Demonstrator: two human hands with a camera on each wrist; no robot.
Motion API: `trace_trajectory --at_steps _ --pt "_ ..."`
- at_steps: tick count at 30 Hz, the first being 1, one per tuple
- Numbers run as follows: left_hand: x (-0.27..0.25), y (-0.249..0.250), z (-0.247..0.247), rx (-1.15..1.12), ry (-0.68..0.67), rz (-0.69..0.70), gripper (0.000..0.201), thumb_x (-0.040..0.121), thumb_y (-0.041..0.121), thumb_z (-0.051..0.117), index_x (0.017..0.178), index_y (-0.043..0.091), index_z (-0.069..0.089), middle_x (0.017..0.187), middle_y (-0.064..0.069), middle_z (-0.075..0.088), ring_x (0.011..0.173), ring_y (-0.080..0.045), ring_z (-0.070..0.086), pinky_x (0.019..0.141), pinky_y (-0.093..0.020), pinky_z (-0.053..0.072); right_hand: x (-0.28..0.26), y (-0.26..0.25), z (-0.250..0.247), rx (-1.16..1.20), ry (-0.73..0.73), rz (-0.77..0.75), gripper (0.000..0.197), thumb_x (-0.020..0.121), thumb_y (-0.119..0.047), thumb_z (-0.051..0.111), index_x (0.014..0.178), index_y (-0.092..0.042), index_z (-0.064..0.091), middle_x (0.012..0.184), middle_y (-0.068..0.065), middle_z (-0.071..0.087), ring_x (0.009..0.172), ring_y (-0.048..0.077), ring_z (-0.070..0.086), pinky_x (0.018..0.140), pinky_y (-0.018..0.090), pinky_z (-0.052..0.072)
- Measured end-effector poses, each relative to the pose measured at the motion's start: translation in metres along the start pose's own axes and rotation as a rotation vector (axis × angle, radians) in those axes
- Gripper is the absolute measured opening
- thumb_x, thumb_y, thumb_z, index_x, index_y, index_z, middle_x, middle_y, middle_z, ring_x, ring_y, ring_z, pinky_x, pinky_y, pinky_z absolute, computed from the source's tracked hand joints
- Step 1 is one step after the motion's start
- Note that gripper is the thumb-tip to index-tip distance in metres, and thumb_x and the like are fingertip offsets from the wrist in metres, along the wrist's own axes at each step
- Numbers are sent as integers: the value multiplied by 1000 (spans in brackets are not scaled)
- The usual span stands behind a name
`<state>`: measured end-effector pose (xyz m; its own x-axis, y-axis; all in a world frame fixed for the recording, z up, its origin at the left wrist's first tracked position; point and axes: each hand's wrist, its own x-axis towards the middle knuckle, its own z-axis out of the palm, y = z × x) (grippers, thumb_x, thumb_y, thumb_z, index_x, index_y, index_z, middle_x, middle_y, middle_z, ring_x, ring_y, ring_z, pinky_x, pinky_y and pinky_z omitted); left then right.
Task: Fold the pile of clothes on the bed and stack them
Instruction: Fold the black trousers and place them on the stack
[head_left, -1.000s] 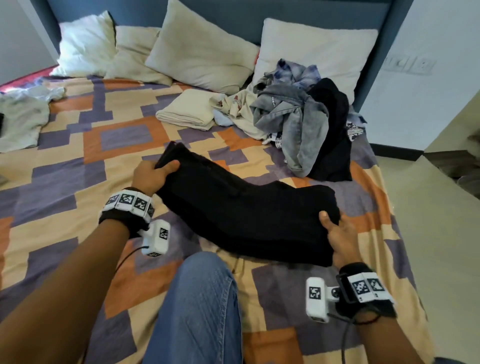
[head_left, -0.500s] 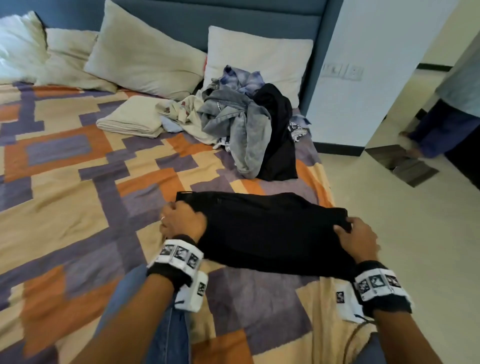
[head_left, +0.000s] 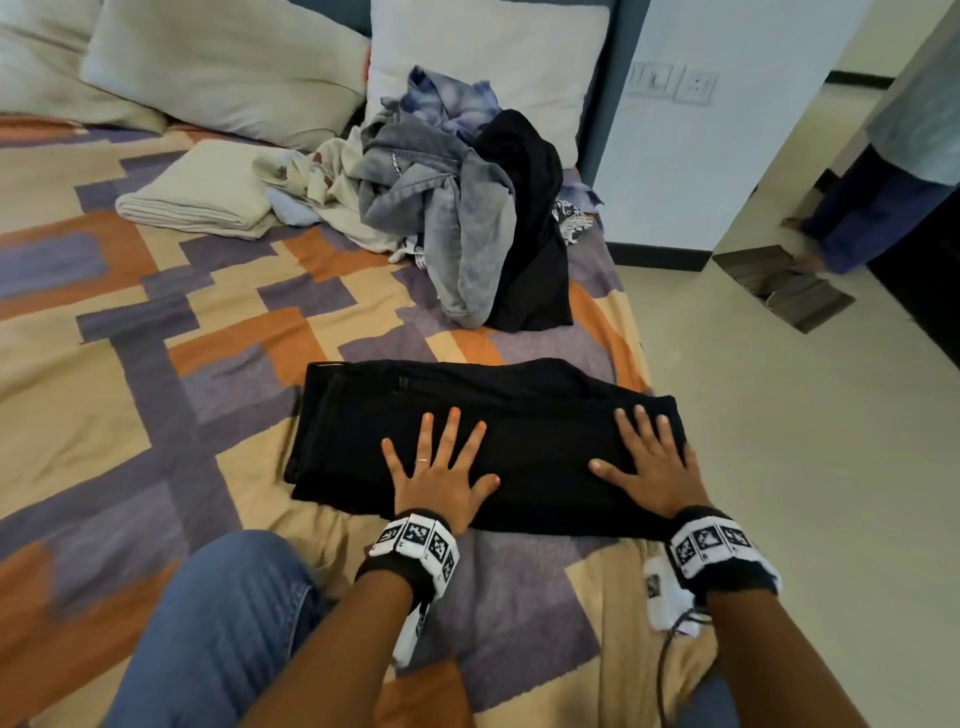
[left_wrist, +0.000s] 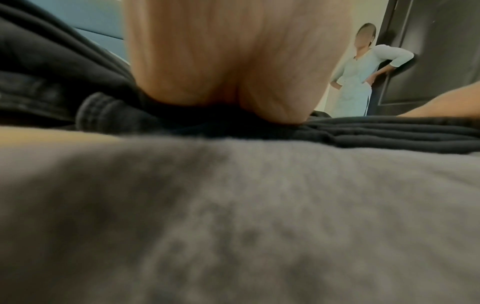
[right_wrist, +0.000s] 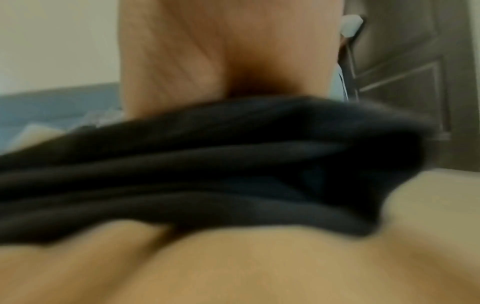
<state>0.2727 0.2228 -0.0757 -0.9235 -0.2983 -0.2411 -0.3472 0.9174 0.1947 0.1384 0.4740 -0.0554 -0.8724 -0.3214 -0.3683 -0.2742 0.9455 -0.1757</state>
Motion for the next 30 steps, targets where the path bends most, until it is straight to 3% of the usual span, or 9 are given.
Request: trace_trajectory --at_steps 6,9,12,14,18,23,25,27,30 --pt "-2 0 1 8 -4 -5 68 93 70 17 148 47 -16 157 11 -28 144 -24 -28 103 -68 -23 -11 -27 -10 59 -21 202 96 89 -73 37 157 -17 -1 165 4 -12 150 31 -13 118 61 2" --pt "-3 -1 -1 14 -16 -2 69 93 70 17 148 47 -16 157 11 -28 145 -24 -28 103 -68 -22 -16 -87 -10 19 11 17 92 93 -67 38 156 -8 7 164 13 -6 150 32 -13 118 55 2" --pt "-3 -1 -1 16 -5 -2 69 93 69 19 149 46 -14 158 11 -27 145 -24 -26 104 -69 -20 -14 -128 1 25 -83 -212 81 99 -58 37 157 -12 3 164 5 -13 150 25 -18 120 50 -3" --pt "-3 -1 -3 25 -10 3 69 93 70 18 149 46 -14 158 11 -27 145 -23 -27 103 -68 -21 -7 -118 9 -25 -126 -250 76 100 -58 33 158 -23 -2 163 -5 -17 150 23 -20 121 51 -5" --pt "-1 -1 0 8 -12 19 69 93 70 16 148 45 -17 156 11 -30 144 -23 -29 102 -66 -24 -4 -47 12 -50 -119 -15 85 90 -76 28 154 -39 -14 159 -16 -24 148 22 -23 119 48 -9" --pt "1 -3 -19 -51 -109 26 74 93 69 27 151 43 -11 159 12 -22 148 -23 -18 111 -65 -8 -15 -26 13 127 -13 281 94 87 -80 24 155 -29 -16 162 -8 -22 150 26 -19 121 51 -5" --pt "5 -11 -41 -196 -85 -40 81 90 61 47 154 37 2 162 11 -1 149 -23 5 112 -61 9 -22 -35 10 171 4 362 93 90 -76 25 156 -22 -12 164 -2 -16 150 30 -15 120 55 -3" --pt "9 -27 -65 -442 83 -219 72 87 48 60 150 30 29 157 1 25 142 -27 27 111 -57 18 -34 -51 7 177 15 423 95 91 -74 30 156 -14 -5 165 7 -10 150 36 -12 119 57 -2" --pt "14 -63 -89 -526 222 -572 54 86 38 64 135 21 50 145 -13 35 136 -37 30 110 -55 22 -47 -95 8 60 15 322 99 91 -72 37 155 -4 4 163 20 -5 147 44 -11 118 58 -4"
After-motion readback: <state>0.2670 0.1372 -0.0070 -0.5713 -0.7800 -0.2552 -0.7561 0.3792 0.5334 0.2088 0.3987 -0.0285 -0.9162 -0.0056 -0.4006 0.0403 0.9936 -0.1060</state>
